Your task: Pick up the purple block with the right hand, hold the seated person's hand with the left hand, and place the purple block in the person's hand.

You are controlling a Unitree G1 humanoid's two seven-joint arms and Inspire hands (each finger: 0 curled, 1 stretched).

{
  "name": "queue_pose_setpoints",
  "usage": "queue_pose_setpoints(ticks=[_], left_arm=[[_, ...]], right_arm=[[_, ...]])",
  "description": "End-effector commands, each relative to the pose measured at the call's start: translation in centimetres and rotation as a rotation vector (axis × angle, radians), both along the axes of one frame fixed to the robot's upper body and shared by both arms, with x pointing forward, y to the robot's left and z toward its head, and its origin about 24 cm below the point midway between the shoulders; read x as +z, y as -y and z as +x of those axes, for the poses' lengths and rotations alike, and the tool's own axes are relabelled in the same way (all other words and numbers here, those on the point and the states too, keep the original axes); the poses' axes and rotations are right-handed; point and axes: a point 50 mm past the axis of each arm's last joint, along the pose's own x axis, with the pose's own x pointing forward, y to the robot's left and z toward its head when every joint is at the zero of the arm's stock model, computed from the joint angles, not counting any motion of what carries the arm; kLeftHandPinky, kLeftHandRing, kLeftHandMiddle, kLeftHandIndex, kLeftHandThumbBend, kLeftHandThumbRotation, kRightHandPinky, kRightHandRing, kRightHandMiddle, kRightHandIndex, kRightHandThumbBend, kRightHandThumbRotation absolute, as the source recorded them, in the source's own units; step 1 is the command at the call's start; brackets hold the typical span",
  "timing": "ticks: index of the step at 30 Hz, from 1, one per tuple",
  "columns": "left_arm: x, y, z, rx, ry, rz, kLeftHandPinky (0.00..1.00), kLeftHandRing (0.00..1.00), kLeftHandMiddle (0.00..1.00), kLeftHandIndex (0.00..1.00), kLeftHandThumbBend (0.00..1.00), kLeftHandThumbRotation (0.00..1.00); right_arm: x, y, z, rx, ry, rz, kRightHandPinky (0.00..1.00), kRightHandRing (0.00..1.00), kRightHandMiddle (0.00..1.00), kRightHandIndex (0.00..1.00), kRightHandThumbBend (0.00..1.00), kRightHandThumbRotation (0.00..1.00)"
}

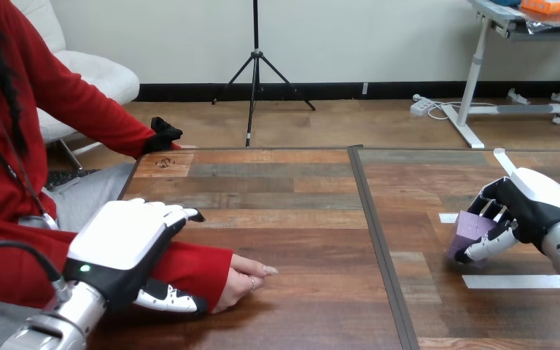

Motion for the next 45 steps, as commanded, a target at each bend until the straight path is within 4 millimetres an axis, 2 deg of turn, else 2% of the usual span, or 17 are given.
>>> queue_pose_setpoints(ticks=[1,17,37,45], left_arm=[[1.4,0.2,1.6,-0.022,0.034,0.051,0.88,0.86,0.85,0.83,1.00,0.48],[1.1,0.7,2.2,-0.029,-0.008,0.126,0.86,0.85,0.84,0.83,1.00,0.30],[0.9,1.0,3.0,-0.038,-0.067,0.211,0.85,0.85,0.84,0.82,0.98,0.30],[0.9,1.0,3.2,-0.034,-0.068,0.217,0.82,0.84,0.83,0.81,0.95,0.25]], right_arm=[[2.4,-1.0,1.5,0.029,0.114,0.031,0.40,0.46,0.50,0.50,0.70,0.00],[2.6,-0.9,1.5,0.020,0.110,0.026,0.40,0.46,0.50,0.50,0.70,0.00],[2.8,-0.9,1.4,0.020,0.126,0.041,0.35,0.42,0.48,0.50,0.69,0.00],[2.8,-0.9,1.4,0.020,0.128,0.041,0.37,0.43,0.48,0.50,0.69,0.00]])
